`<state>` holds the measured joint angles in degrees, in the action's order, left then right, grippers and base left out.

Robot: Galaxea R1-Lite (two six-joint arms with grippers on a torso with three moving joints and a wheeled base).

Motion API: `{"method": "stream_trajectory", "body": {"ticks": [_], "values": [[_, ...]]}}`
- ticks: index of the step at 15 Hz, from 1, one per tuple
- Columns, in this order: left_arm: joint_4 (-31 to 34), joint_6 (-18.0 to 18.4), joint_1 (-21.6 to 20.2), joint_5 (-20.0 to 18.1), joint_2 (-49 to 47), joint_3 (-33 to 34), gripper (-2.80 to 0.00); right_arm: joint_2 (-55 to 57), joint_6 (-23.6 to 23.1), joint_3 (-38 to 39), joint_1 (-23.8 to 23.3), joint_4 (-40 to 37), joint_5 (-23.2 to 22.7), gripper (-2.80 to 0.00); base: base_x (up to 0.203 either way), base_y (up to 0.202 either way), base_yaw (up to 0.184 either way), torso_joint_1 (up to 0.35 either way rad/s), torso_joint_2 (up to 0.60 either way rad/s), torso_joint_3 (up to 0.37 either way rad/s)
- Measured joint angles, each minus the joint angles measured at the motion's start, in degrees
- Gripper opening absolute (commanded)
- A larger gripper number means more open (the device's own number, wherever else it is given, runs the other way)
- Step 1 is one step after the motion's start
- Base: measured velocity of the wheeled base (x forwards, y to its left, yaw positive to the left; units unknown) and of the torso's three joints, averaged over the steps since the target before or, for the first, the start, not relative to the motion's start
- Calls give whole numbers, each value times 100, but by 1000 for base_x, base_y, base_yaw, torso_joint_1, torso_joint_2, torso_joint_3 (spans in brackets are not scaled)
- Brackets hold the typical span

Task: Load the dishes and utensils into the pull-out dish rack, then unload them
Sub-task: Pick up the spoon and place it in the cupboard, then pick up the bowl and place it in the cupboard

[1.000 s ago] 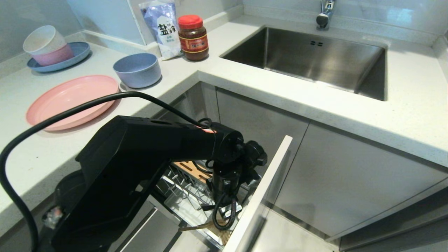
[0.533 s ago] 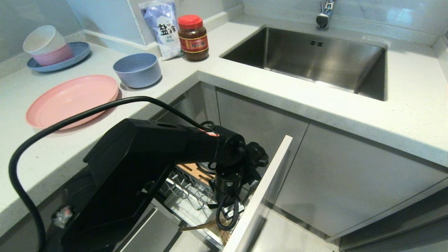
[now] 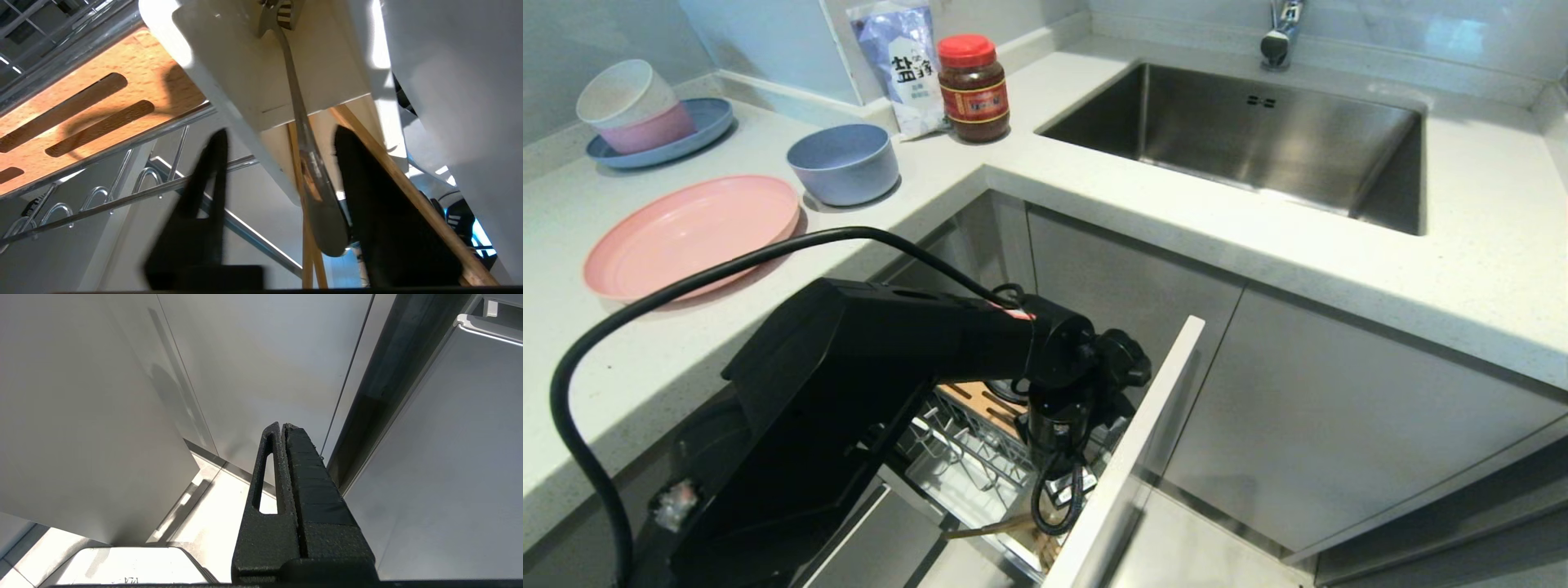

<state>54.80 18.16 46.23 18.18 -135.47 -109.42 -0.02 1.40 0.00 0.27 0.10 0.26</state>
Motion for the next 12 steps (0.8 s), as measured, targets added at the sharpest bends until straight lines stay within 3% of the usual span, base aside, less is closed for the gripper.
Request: {"method": "stream_trajectory", "body": {"ticks": [8,12], "values": [[-166,-23,13,192,219,0,0,0,0,0,0,1,1,-280,0,0,0,0,0,0],[-196,-261,27,368,761,0,0,0,0,0,2,1,1,-280,0,0,0,0,0,0]]}}
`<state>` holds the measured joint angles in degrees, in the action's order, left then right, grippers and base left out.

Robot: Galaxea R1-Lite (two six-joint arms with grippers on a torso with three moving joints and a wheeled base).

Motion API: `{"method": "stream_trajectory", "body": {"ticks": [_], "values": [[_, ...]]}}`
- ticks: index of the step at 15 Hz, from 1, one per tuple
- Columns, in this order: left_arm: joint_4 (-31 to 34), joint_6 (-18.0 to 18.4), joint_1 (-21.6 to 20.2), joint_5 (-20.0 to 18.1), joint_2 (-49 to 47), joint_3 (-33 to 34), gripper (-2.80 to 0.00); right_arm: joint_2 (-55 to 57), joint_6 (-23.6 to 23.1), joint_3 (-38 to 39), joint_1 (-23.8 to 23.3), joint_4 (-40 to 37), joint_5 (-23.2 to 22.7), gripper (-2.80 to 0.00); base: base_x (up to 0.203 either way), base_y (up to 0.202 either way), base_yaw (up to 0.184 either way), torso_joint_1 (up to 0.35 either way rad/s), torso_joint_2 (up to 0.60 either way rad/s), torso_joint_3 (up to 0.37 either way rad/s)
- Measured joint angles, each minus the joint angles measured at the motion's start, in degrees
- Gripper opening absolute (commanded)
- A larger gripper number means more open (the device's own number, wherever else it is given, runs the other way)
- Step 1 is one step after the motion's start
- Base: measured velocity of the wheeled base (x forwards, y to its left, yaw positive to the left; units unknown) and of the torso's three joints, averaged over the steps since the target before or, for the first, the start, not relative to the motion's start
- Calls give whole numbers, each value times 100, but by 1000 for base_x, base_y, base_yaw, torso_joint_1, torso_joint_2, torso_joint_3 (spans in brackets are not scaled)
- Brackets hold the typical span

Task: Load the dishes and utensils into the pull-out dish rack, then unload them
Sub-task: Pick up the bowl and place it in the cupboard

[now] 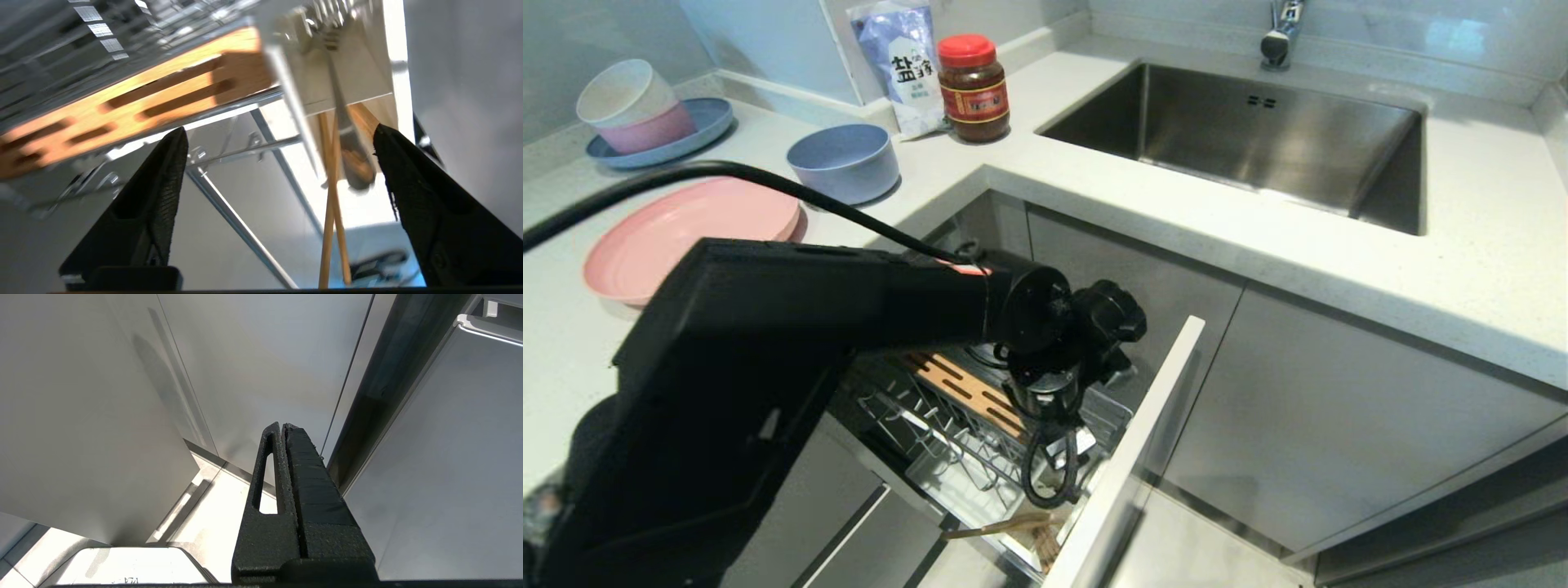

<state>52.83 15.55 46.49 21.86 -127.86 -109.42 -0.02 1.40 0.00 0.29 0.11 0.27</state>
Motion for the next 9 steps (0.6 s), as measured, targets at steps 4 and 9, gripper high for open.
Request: {"method": "stream_trajectory", "body": {"ticks": [4,9], "values": [[-94,-851,9,52,940,0,-280,0,0,0,0,0,0,-280,0,0,0,0,0,0],[-105,-3149,96,567,2207,272,-280,0,0,0,-2,2,0,-280,0,0,0,0,0,0]]}}
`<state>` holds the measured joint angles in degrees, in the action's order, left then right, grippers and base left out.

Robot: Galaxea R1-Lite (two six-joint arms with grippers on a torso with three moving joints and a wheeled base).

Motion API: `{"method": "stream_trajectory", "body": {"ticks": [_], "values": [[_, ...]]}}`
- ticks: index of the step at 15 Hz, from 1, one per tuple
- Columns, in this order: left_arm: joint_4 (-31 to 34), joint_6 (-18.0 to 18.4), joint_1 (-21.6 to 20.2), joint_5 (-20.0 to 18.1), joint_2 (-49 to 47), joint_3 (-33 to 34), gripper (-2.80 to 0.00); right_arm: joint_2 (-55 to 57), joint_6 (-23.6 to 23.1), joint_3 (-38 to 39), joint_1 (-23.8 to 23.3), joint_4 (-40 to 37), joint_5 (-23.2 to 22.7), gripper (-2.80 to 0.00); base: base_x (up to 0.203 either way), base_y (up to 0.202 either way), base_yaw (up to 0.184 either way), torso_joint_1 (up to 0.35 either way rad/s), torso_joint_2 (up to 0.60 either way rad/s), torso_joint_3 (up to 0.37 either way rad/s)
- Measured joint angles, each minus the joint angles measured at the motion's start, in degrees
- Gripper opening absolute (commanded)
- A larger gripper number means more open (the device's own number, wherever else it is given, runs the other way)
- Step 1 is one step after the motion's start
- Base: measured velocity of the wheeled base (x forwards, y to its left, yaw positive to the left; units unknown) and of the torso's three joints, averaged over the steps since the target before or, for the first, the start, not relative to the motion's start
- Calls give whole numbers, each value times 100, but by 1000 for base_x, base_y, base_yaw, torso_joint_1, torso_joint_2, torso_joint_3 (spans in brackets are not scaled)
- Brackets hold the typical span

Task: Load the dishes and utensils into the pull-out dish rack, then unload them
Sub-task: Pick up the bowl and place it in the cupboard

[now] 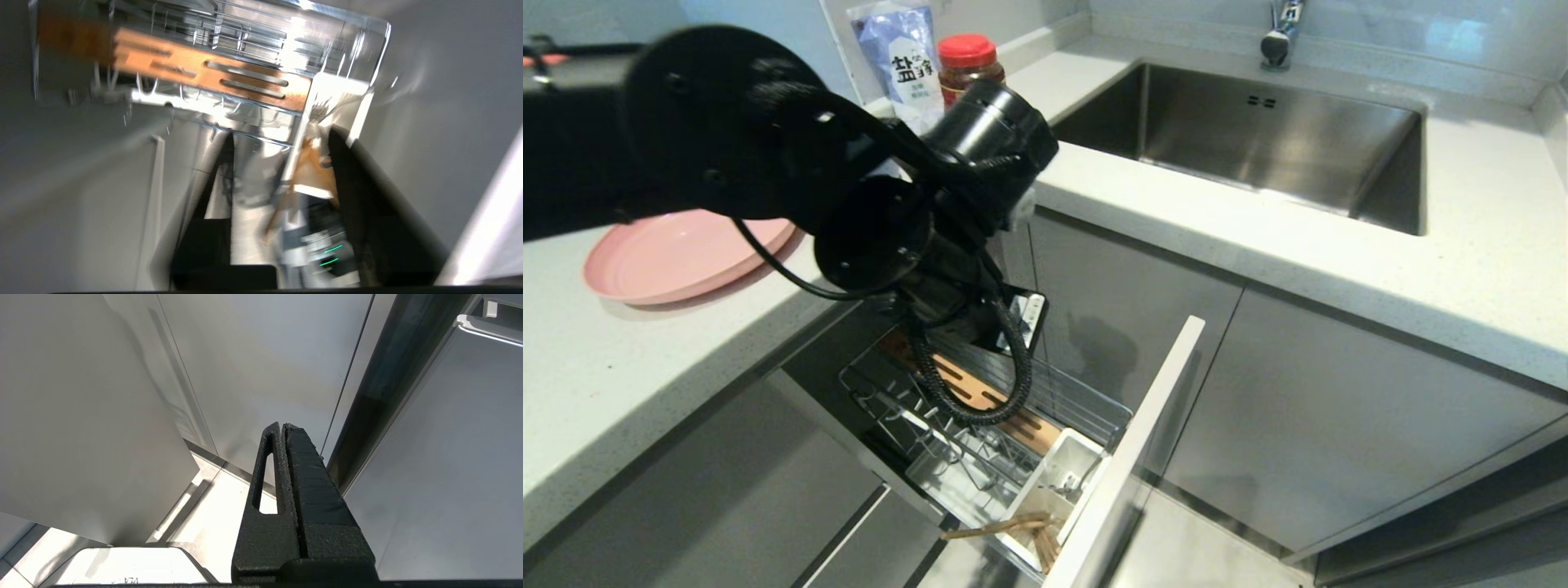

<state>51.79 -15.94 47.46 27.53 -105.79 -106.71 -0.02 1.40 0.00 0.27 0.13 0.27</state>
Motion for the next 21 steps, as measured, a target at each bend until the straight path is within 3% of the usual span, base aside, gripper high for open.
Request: {"method": "stream_trajectory", "body": {"ticks": [2,4,10,15,21], "values": [[0,-795,-29,74,473,131,-280,0,0,0,0,-2,0,-280,0,0,0,0,0,0],[-46,-1181,-308,74,813,116,-280,0,0,0,0,-2,0,-280,0,0,0,0,0,0],[-884,-369,-1504,19,1153,-256,-280,0,0,0,4,-2,0,-280,0,0,0,0,0,0],[-2798,-282,-2215,-87,1128,-107,-280,0,0,0,4,-2,-2,-280,0,0,0,0,0,0],[-3296,-35,-2775,-947,704,-175,-280,0,0,0,2,-2,-2,-280,0,0,0,0,0,0]]}}
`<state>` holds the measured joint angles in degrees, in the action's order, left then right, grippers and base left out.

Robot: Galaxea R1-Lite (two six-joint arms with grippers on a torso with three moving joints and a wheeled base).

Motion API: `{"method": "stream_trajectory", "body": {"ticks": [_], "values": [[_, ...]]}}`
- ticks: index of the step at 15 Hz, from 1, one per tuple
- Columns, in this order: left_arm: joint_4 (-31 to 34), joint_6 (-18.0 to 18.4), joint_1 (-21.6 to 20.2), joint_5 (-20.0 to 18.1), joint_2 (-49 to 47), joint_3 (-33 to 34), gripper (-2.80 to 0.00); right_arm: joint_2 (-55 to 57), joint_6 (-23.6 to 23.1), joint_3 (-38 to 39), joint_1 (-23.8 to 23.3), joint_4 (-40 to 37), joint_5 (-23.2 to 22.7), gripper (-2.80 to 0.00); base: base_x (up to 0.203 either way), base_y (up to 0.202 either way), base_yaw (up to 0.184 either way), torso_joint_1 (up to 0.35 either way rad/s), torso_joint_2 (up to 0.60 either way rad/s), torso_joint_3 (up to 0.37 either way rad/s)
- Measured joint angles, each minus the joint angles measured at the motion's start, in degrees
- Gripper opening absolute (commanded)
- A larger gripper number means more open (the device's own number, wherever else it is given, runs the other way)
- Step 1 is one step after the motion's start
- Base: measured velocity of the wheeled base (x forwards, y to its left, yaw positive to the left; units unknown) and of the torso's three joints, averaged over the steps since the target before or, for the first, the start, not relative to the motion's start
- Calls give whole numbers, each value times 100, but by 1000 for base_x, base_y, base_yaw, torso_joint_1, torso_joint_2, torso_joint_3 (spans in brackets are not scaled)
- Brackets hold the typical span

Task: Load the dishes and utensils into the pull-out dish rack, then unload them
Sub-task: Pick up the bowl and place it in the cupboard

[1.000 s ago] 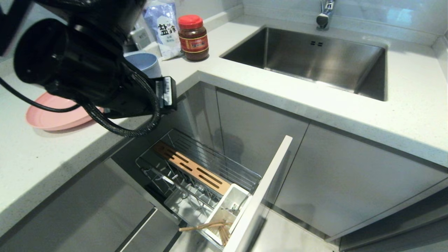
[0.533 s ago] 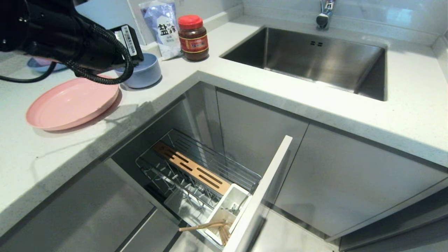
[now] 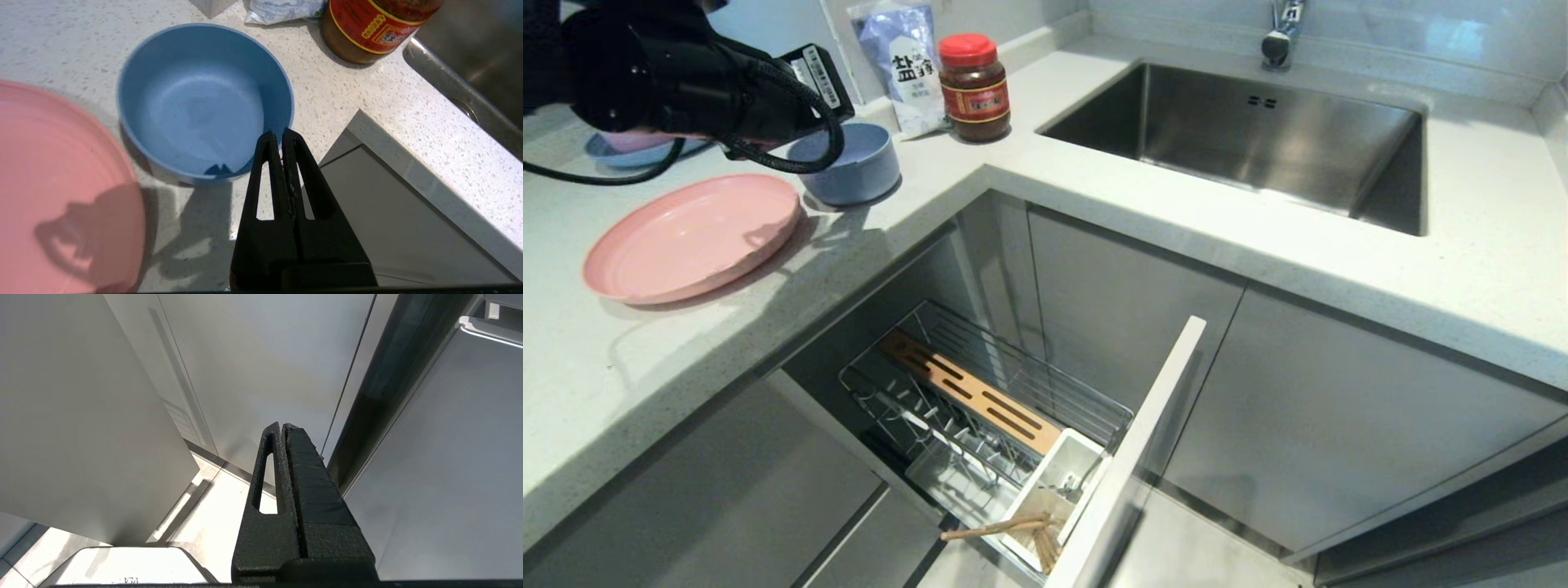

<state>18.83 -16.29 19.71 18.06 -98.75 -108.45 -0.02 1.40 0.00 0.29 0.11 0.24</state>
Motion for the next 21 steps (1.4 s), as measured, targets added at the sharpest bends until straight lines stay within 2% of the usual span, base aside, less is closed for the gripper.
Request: {"method": "stream_trajectory", "body": {"ticks": [1,2,5,9,16,21], "values": [[-25,3,-51,-32,-64,-19,-280,0,0,0,0,-1,2,-280,0,0,0,0,0,0],[-75,11,-89,-40,-119,-33,0,0,-2,0,0,0,2,-280,0,0,0,0,0,0],[-101,22,-158,-93,-213,-53,0,0,0,0,-2,-1,2,-280,0,0,0,0,0,0],[-110,30,-211,-507,-286,-70,0,0,-1,0,1,0,1,-280,0,0,0,0,0,0],[-105,254,-298,-547,-480,-89,0,0,0,0,0,2,0,-280,0,0,0,0,0,0],[-69,393,-392,-784,-583,-87,0,0,0,0,0,-1,2,-280,0,0,0,0,0,0]]}}
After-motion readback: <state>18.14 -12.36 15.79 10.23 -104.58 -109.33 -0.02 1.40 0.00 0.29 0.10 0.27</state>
